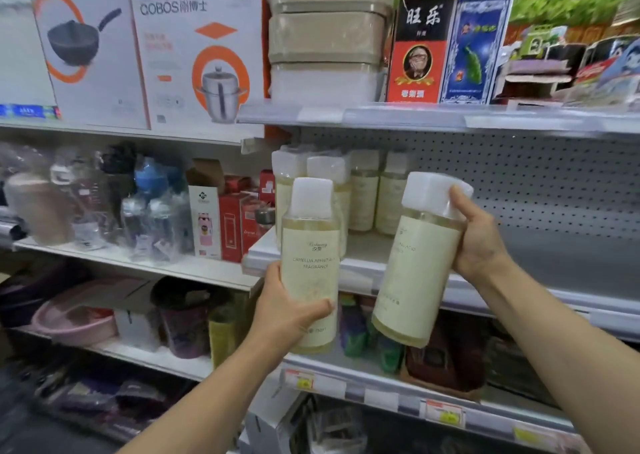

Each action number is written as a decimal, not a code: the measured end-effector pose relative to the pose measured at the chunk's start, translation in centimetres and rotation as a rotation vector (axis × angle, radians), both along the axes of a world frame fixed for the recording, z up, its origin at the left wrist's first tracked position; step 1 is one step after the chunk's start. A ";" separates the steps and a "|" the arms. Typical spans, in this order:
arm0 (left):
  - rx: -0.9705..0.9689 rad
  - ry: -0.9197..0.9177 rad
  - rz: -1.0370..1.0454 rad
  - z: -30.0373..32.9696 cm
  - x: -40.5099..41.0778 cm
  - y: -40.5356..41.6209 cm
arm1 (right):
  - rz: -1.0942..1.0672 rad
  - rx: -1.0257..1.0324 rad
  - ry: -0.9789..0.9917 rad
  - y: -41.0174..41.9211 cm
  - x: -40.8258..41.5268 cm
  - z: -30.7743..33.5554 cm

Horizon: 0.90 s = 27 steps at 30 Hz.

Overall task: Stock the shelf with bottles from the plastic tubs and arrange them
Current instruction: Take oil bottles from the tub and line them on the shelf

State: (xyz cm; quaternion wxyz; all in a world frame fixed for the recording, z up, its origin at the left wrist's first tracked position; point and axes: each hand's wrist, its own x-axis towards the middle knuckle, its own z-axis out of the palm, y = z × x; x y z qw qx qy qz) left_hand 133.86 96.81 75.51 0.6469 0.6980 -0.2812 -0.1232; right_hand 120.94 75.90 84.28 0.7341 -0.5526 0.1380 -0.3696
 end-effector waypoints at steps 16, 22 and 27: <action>-0.064 -0.006 0.135 2.6 2.0 -10.6 | 0.148 -0.154 0.003 -11.9 8.5 2.2; -0.044 -0.018 0.178 2.1 2.6 -12.1 | 0.115 -0.210 -0.020 -14.2 10.1 0.6; -0.044 -0.029 0.185 2.0 2.8 -12.6 | 0.202 -0.241 -0.013 -14.6 9.8 0.3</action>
